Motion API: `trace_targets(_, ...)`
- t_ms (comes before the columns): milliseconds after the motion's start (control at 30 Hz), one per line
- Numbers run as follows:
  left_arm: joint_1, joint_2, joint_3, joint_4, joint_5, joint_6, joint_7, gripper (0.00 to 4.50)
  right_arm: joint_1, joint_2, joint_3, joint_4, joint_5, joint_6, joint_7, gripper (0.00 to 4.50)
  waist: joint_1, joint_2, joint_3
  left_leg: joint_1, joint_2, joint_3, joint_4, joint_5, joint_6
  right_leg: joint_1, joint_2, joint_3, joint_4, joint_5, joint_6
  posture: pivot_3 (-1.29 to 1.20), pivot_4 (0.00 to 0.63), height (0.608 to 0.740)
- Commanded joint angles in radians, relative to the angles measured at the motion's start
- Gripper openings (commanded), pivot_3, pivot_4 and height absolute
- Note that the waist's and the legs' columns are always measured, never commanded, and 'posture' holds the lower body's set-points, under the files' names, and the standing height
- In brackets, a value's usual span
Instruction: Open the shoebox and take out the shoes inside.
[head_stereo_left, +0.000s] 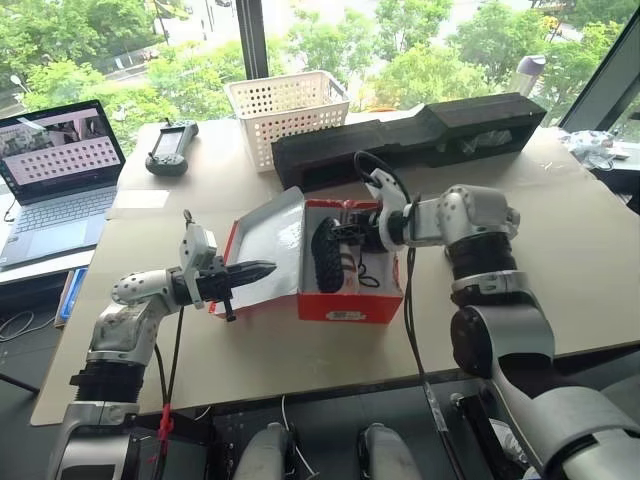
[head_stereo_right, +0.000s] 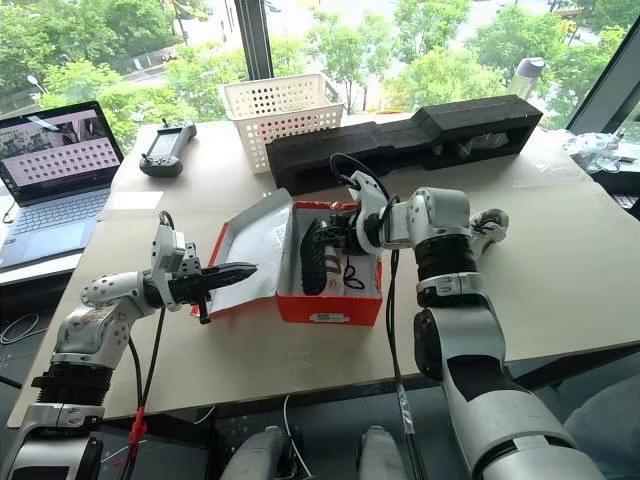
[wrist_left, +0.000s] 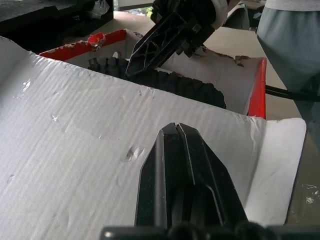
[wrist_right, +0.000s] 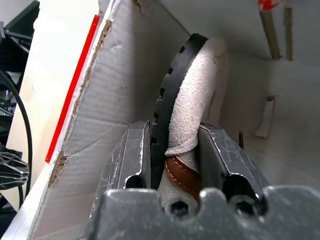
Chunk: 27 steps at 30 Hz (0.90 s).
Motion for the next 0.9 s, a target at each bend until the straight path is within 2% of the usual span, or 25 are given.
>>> trace_targets(33, -0.019, 0.008, 0.01, -0.031, -0.012, 0.006, -0.005, 0.0, 0.002, -0.001, -0.097, -0.137, 0.056, 0.091, -0.043, 1.48, 0.0, 0.0, 0.0, 0.0, 0.0, 0.0, 0.0, 0.001, 0.001, 0.0, 0.0, 0.0, 0.0, 0.0, 0.0, 0.0, 0.15, 0.731)
trace_targets(200, -0.022, 0.007, 0.006, -0.028, -0.009, 0.006, -0.008, 0.0, -0.01, 0.031, -0.244, -0.204, 0.083, 0.164, -0.116, 1.48, -0.002, 0.0, 0.0, 0.0, 0.0, 0.0, 0.0, 0.002, 0.003, 0.0, 0.0, 0.0, 0.0, 0.0, 0.0, 0.0, 0.15, 0.731)
trace_targets(300, -0.024, 0.007, 0.006, -0.027, -0.008, 0.008, -0.009, 0.0, -0.053, 0.023, -0.382, -0.221, 0.093, 0.173, -0.17, 1.48, 0.001, 0.0, 0.0, 0.0, 0.0, 0.0, 0.0, 0.002, 0.003, 0.0, 0.0, 0.0, 0.0, 0.0, 0.0, 0.0, 0.15, 0.731)
trace_targets(433, -0.024, 0.007, 0.006, -0.028, -0.007, 0.011, -0.009, 0.0, -0.115, -0.028, -0.518, -0.212, 0.088, 0.13, -0.24, 1.48, 0.006, 0.0, 0.0, 0.0, 0.0, 0.0, -0.001, 0.002, 0.003, 0.0, 0.0, 0.0, 0.0, 0.0, 0.0, 0.0, 0.15, 0.731)
trace_targets(533, -0.022, 0.008, 0.005, -0.031, -0.006, 0.013, -0.01, 0.0, -0.14, -0.092, -0.554, -0.214, 0.069, 0.077, -0.283, 1.48, 0.011, 0.0, 0.0, 0.0, 0.0, 0.0, -0.001, 0.001, 0.002, 0.0, 0.0, -0.001, -0.001, 0.0, 0.0, 0.0, 0.15, 0.731)
trace_targets(633, -0.021, 0.008, 0.003, -0.031, -0.005, 0.014, -0.011, 0.0, -0.121, -0.159, -0.503, -0.232, 0.03, -0.003, -0.309, 1.48, 0.014, 0.0, 0.0, 0.0, 0.0, 0.0, -0.001, -0.001, -0.002, 0.0, 0.0, -0.001, -0.003, 0.0, 0.0, 0.0, 0.15, 0.731)
trace_targets(700, -0.024, 0.008, 0.001, -0.026, -0.004, 0.014, -0.015, 0.0, -0.061, -0.265, -0.35, -0.25, -0.082, -0.143, -0.32, 1.48, 0.014, 0.0, 0.0, 0.0, 0.0, 0.0, -0.002, -0.001, -0.002, 0.0, 0.0, 0.0, -0.004, 0.0, 0.0, 0.0, 0.15, 0.731)
trace_targets(900, -0.027, 0.005, -0.004, -0.019, -0.002, 0.011, -0.02, 0.0, 0.091, -0.464, -0.045, -0.235, -0.318, -0.403, -0.332, 1.48, 0.017, 0.001, 0.001, -0.001, 0.0, 0.002, -0.004, 0.002, 0.003, 0.0, 0.0, 0.001, -0.009, -0.001, -0.001, 0.0, 0.15, 0.731)
